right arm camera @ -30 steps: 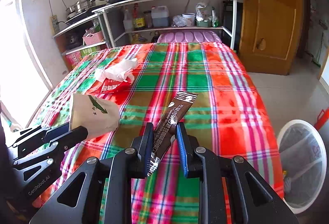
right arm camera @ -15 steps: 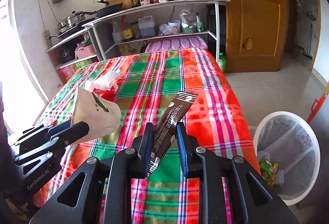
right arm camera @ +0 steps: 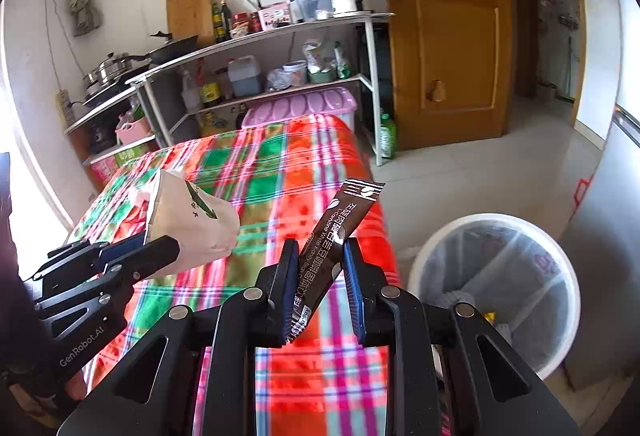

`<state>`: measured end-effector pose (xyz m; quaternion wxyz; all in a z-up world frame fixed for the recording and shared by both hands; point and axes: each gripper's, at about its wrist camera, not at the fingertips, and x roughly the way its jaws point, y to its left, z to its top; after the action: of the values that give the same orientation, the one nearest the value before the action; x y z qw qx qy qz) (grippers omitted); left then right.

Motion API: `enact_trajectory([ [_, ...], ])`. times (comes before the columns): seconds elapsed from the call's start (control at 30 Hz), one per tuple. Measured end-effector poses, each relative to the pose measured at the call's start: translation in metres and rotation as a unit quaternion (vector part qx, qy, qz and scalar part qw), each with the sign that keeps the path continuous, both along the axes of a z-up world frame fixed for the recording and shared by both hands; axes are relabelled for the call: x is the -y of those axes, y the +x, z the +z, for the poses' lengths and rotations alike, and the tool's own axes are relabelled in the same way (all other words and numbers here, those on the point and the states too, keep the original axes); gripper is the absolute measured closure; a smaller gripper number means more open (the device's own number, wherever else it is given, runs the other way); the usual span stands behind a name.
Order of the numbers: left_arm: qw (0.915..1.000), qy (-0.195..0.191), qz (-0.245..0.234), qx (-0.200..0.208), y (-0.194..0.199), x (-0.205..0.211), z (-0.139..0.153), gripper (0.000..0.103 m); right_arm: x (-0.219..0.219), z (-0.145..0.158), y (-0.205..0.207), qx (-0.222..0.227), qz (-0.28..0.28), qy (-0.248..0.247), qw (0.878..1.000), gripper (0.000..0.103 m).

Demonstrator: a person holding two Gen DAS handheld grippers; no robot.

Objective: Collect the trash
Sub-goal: 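Lift the beige bag and brown wrapper and carry them toward the white bin, then open the left tool over the bin to drop the beige bag while the right tool drops the brown wrapper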

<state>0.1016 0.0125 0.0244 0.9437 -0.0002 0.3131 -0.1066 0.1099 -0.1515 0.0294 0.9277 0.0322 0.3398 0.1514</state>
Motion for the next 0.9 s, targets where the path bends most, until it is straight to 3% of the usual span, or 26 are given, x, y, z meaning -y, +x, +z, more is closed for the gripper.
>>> enact_trajectory([
  [0.53,0.9943,0.001,-0.103,-0.025,0.052,0.119,-0.014,0.089,0.113,-0.014,0.004,-0.020,-0.113,-0.024,0.993,0.080],
  [0.9,0.9865,0.000,-0.148,-0.070,0.093,0.188,-0.044,0.089,0.168,-0.053,0.026,-0.077,-0.154,-0.037,0.984,0.080],
])
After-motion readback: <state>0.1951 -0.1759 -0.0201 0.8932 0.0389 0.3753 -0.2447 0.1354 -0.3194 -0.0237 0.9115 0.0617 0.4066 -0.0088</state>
